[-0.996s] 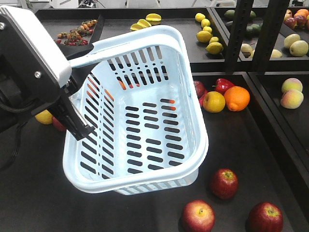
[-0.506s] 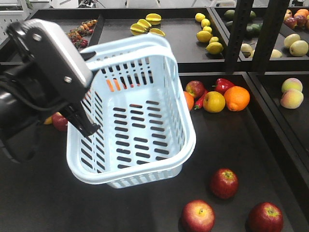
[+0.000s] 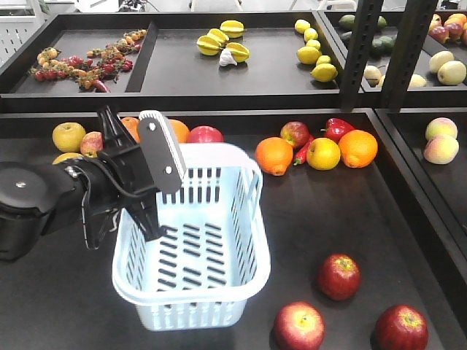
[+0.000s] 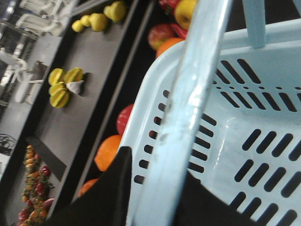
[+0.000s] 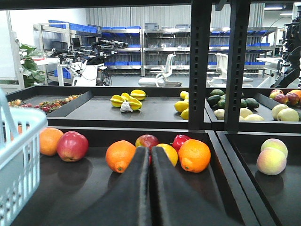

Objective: Pick three apples into basket with both arms
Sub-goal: 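Lower the light-blue basket onto the table with the left gripper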

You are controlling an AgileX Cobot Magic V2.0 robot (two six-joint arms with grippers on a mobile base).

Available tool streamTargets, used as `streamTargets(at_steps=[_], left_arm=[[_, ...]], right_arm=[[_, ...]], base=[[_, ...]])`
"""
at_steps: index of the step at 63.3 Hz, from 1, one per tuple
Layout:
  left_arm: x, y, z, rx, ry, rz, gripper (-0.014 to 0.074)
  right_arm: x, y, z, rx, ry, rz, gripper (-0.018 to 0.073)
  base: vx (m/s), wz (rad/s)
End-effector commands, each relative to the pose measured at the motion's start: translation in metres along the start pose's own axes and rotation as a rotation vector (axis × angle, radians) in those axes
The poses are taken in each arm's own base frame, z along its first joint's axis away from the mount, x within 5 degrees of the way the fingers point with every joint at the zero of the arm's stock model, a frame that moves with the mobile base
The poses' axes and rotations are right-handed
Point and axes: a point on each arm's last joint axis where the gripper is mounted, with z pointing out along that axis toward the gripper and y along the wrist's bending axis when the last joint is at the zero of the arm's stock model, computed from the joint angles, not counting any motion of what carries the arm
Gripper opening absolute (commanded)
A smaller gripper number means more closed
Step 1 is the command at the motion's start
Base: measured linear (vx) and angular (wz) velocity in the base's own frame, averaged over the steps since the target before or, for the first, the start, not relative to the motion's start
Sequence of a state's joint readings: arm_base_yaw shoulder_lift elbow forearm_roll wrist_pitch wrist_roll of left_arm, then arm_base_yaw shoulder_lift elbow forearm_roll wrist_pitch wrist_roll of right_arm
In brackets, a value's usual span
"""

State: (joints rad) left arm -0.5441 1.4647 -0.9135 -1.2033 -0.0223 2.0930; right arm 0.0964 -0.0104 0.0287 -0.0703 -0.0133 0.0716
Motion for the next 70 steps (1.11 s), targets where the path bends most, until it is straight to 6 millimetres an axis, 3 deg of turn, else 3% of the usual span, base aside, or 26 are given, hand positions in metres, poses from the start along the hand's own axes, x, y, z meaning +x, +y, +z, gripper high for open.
streamTargets(at_steps=[1, 25, 61, 70], left_arm=[[-0.003, 0.012, -0.002, -0.025, -0.016, 0.032, -0.0006], [0.019, 0.0, 0.027, 0.031, 0.068, 0.016, -0.0008], [0.021, -0.004, 0.031, 0.052, 0.073, 0.01, -0.0004], [0.02, -0.009, 0.033, 0.091, 0.06, 0.009, 0.0058]], right_arm=[[-0.003, 0.0, -0.001, -0.002, -0.07, -0.014, -0.0009], [-0.003, 0.0, -0.001, -0.002, -0.07, -0.014, -0.0009], [-0.003, 0.0, -0.001, -0.002, -0.07, -0.014, -0.0009], [-0.003, 0.0, -0.001, -0.002, -0.07, -0.014, -0.0009]], base=[[0.0, 0.0], [0.0, 0.0], [0.0, 0.0], [0.0, 0.0]])
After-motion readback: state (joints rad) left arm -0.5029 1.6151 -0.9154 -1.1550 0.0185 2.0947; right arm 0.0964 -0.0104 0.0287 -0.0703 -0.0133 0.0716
